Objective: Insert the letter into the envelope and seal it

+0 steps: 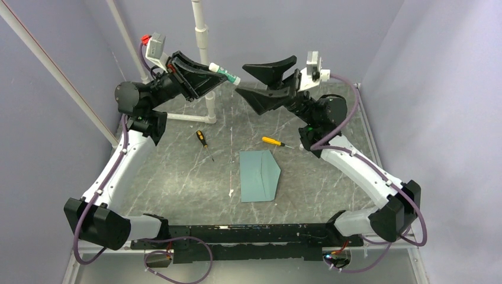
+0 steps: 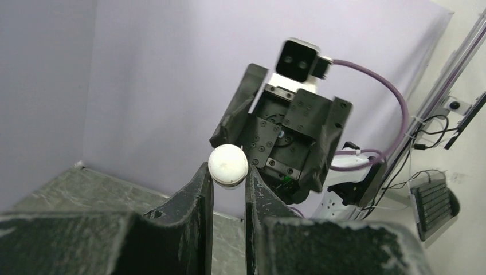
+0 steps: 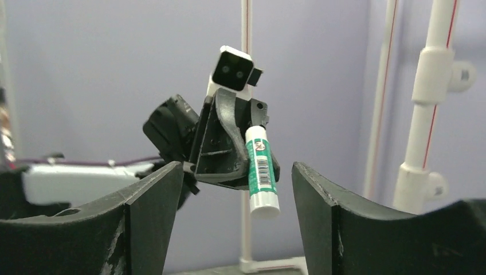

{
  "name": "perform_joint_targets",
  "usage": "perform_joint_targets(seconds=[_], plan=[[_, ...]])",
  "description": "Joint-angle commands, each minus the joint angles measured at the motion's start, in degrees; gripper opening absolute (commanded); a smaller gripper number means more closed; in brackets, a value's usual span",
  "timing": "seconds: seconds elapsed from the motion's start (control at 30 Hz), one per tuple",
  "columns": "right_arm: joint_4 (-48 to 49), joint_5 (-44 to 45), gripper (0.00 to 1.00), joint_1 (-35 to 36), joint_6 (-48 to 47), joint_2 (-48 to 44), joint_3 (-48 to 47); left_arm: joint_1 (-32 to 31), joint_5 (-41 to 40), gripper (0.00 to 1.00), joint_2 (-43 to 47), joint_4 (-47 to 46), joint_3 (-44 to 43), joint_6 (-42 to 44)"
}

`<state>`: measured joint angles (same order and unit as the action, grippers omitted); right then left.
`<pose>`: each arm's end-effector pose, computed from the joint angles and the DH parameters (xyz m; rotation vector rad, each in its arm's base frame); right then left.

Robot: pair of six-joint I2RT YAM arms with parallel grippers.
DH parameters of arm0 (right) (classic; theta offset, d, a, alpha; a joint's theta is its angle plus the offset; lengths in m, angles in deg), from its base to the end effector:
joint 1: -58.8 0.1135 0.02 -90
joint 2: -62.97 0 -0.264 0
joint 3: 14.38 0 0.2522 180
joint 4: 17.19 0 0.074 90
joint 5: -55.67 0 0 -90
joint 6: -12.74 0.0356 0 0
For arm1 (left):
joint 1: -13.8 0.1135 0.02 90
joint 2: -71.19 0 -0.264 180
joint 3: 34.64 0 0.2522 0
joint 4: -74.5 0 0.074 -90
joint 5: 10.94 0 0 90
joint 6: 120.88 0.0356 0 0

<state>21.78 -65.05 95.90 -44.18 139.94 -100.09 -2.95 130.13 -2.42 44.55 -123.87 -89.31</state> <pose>0.2125 0.1835 0.4864 -0.5815 0.7607 1.3357 0.2370 -0.1003 0.5035 0.5924 1.0850 -1.5039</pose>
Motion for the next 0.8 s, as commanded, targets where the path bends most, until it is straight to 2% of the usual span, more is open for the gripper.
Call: perform_joint_targets(seconds=[0.0, 0.13, 0.2, 0.27, 0.4, 0.63, 0.77], plan=[[-5.3, -3.7, 0.73, 2.0, -27.8, -3.1, 0.5, 0.0, -0.7, 0.02, 0.7, -0.5, 0.0, -3.8], [-11.0, -2.0, 0.7, 3.8, -43.8, -3.5, 0.8, 0.0, -1.0, 0.02, 0.4, -2.5, 1.0, -7.2], [-10.8, -0.6, 0.64, 3.9, -46.7, -3.4, 1.1, 0.0, -1.0, 0.03, 0.4, -2.6, 1.2, -8.0], [-9.4, 0.8, 0.53, 3.9, -47.7, -3.2, 1.6, 0.0, -1.0, 0.02, 0.5, -2.4, 1.6, -8.2], [-11.1, 0.1, 0.4, 4.1, -49.1, -2.5, 0.7, 0.0, -1.0, 0.02, 0.6, -2.3, 1.8, -8.8], [-13.6, -0.6, 0.32, 4.2, -50.7, -2.5, 0.4, 0.0, -1.6, 0.03, 0.4, -3.2, 2.2, -9.9], [-15.1, -1.0, 0.3, 4.3, -50.6, -2.6, 0.4, 0.0, -1.5, 0.02, 0.3, -4.3, 2.4, -10.9]])
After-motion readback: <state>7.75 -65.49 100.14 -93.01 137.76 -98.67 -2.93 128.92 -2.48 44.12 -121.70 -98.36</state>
